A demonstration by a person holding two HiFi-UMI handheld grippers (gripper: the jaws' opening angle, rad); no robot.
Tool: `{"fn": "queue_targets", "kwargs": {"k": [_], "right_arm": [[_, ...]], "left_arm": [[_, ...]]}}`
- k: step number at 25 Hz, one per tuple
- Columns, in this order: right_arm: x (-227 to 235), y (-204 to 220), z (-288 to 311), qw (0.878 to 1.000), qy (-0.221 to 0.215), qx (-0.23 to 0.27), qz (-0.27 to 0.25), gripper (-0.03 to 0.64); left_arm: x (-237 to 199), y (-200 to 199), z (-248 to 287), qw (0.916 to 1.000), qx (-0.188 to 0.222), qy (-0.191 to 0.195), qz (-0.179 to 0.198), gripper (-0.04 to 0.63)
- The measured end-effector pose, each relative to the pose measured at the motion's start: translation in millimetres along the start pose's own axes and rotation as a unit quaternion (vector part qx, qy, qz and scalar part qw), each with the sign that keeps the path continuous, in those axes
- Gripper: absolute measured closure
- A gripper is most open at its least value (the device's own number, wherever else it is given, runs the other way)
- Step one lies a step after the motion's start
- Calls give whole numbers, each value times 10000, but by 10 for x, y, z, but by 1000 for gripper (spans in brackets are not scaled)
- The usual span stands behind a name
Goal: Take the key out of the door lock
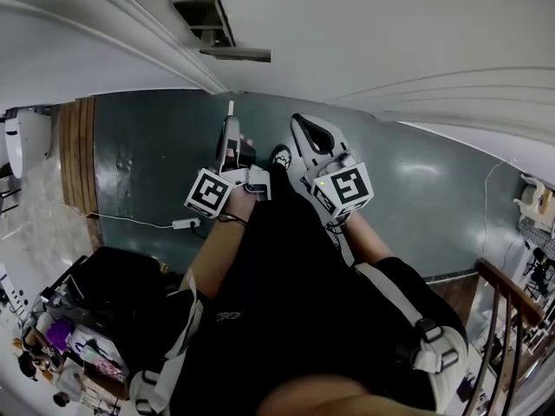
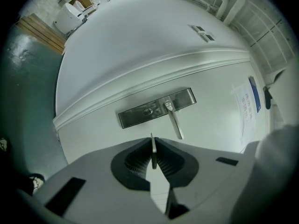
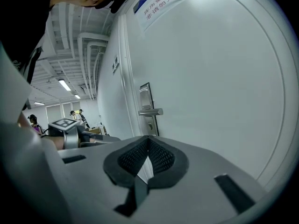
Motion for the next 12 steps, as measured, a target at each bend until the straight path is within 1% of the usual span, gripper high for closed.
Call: {"fn": "queue_targets", "kwargs": {"k": [1, 2, 4, 5, 6, 9, 12], "right_arm": [[-21, 24, -4, 10000, 32, -10, -5, 609], [-52, 42, -7, 10000, 64, -17, -13, 609], [-146, 50, -11, 9999, 147, -56, -33, 609], [-209, 52, -7, 9998, 194, -86, -46, 609], [-280, 58, 2, 9996, 236, -114, -62, 609], [-564, 102, 17, 9992, 327, -196, -120, 609], [-874, 176, 15, 9985, 439, -314, -119, 609]], "left_arm": [[-23, -18, -42, 9999, -60, -113, 46, 560], [-30, -39, -70, 9998, -123, -98, 114, 560], [-6, -103, -104, 9988, -266, 197, 370, 560], [5, -151, -128, 9973, -343, 300, 569, 560], [7, -207, -166, 9955, -412, 318, 786, 560], [1, -402, -346, 9885, -590, 293, 1359, 560], [-21, -596, -556, 9784, -799, 373, 1868, 560]]}}
Point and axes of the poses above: the fingertips, and each gripper's own axes: z forward along the fingers, x to its right, y out of its underside, the point moved 10 cm from there along -z, backward along the fingers, and after that the axes turned 8 degrees about -z, right-handed, at the moved point
